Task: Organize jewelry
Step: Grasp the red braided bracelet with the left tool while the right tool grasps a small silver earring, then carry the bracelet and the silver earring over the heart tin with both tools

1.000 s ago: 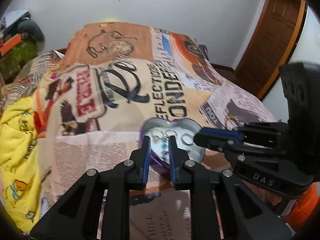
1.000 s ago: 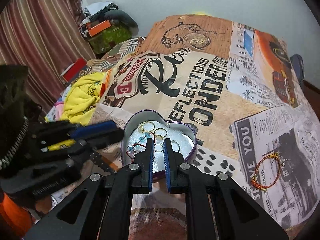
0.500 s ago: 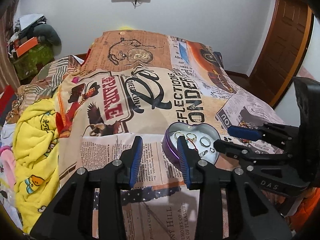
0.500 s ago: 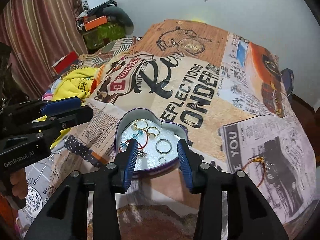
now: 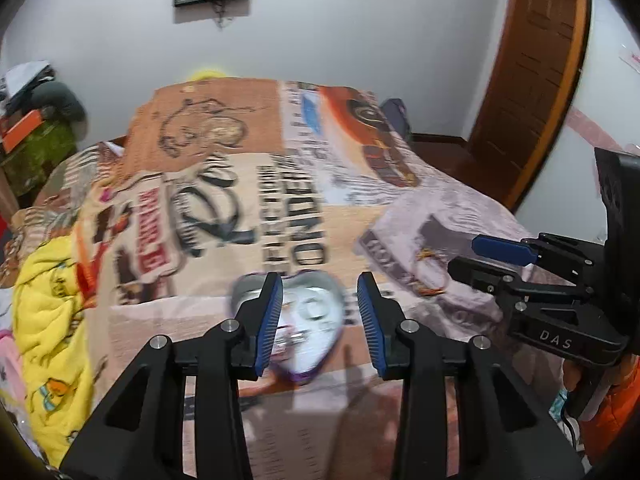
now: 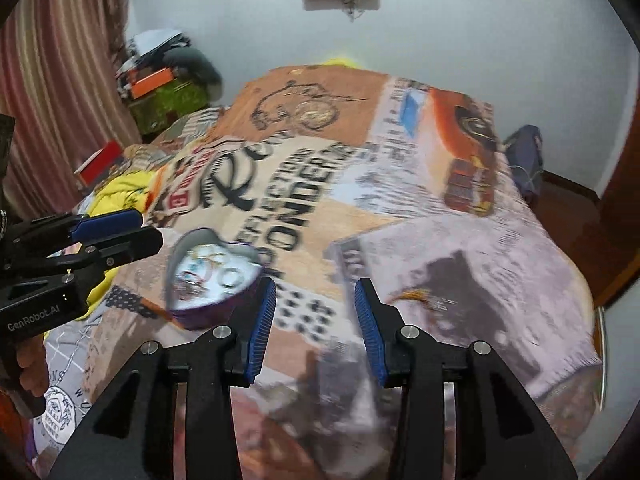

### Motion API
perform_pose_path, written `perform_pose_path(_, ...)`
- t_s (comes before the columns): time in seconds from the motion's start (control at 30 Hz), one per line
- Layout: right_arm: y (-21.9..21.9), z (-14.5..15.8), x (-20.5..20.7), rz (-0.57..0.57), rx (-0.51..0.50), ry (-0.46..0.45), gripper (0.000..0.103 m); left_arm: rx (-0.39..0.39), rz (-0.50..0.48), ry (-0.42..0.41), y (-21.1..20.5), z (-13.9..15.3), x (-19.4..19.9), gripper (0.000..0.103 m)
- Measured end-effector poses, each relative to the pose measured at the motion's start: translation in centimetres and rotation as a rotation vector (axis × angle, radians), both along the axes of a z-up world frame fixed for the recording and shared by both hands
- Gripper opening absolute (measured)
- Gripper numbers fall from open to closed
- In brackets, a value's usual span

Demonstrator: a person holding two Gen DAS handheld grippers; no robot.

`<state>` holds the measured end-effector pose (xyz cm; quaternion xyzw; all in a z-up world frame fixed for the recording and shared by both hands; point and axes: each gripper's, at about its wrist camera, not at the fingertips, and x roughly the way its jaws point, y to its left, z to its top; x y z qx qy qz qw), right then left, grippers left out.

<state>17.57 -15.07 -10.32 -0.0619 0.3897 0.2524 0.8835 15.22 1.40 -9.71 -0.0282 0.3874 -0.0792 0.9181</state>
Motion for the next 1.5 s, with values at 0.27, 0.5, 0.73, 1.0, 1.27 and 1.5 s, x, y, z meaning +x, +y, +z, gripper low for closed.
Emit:
perform_pose_path(0.27, -7.7, -0.2, 1.1, -0.161, -0.026, 0.011, 0.038, -0.039, -0.125, 0.102, -6.2, -2.6, 3.4, 0.038)
perform_pose_path(0.5, -12.1, -1.1, 1.9, -0.25, -0.032, 0.052, 0.038, -0.017, -0.158, 0.212, -10.3, -7.0, 7.8, 0.038)
perform_pose_path(0.73, -12.2, -2.5, 3.2, -0.218, -0.057, 0.093, 0.038, 0.044, -0.149, 0.292, -12.2, -10.8, 11.0, 0.017)
perform_pose_path(1.0, -10.0, -3.9, 5.3, -0.111, -0.062, 0.143, 0.038, 0.058, -0.127, 0.253, -11.7, -10.7, 11.7, 0.001)
perform_pose_path(1.27, -7.1, -5.5, 7.6, -0.01, -0.109, 0.198, 0.038, -0.006, -0.067, 0.138, -8.4, -6.8, 10.3, 0.001)
perform_pose_path(1.5, -5.3, -7.3, 9.4, 0.03, -0.178, 0.259, 0.029, -0.056, -0.04, 0.071, -6.0, -4.4, 9.2, 0.001)
